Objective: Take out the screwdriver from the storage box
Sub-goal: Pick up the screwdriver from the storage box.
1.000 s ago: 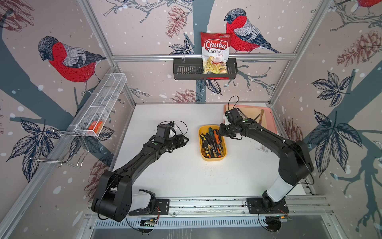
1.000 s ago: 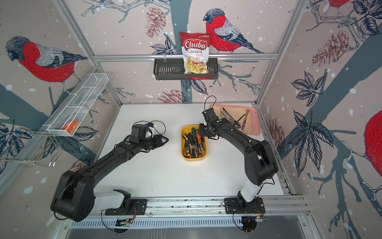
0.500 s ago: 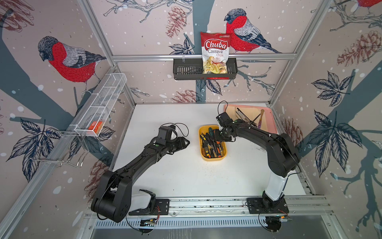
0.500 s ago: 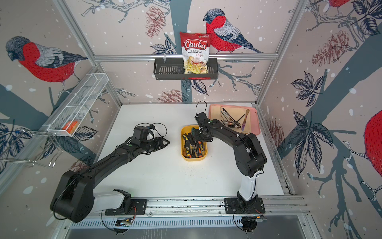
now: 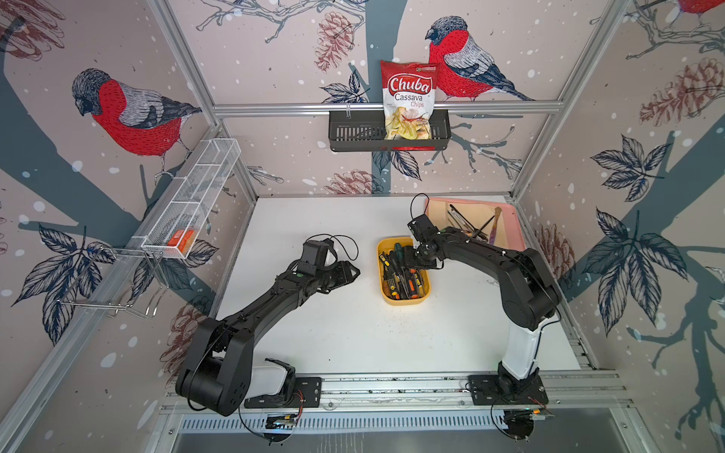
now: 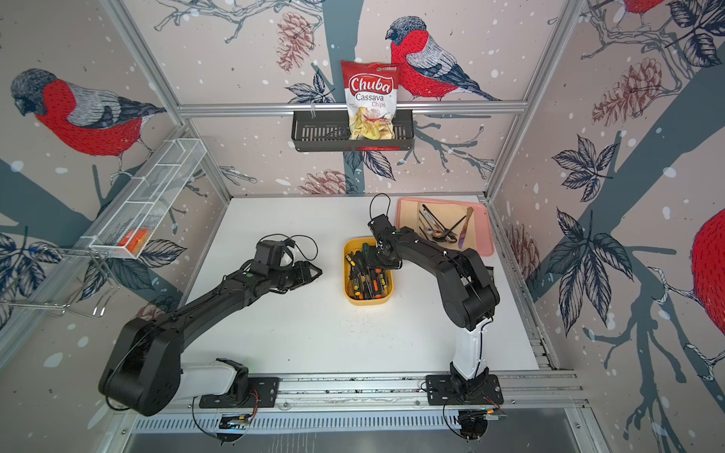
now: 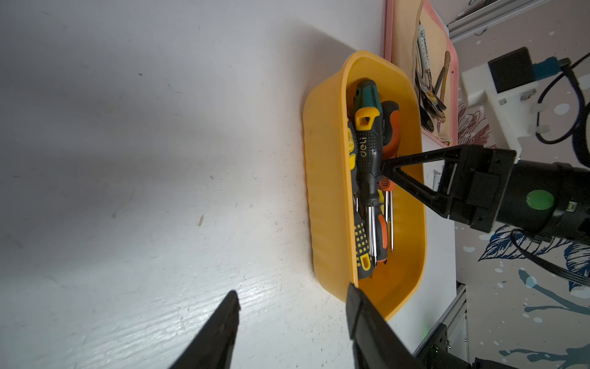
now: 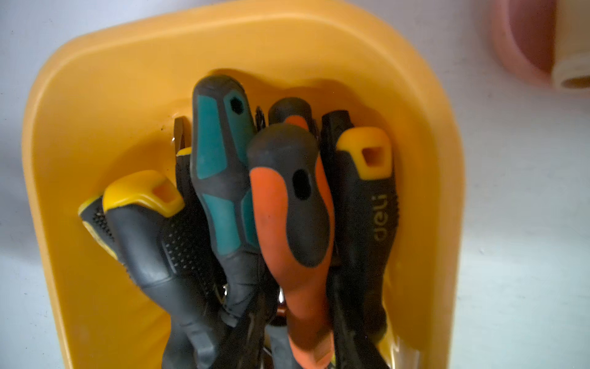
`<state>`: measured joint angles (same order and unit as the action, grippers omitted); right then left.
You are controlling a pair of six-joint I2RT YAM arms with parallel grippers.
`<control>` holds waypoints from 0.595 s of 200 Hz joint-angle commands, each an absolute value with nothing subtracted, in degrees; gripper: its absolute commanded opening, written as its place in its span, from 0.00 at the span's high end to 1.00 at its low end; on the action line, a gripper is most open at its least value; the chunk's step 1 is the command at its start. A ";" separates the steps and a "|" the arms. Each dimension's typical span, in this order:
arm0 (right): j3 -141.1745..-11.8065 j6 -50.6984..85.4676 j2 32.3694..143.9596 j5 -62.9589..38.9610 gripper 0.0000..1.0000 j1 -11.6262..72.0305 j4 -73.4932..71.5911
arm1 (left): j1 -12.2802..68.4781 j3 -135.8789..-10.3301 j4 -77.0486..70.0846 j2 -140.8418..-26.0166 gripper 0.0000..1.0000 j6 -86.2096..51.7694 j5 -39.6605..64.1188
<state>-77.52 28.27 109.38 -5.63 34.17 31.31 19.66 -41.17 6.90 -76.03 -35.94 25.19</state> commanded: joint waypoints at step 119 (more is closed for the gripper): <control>-76.22 28.30 104.58 -7.21 0.83 34.76 32.66 | 20.13 -40.06 5.45 -75.59 0.45 -36.76 24.51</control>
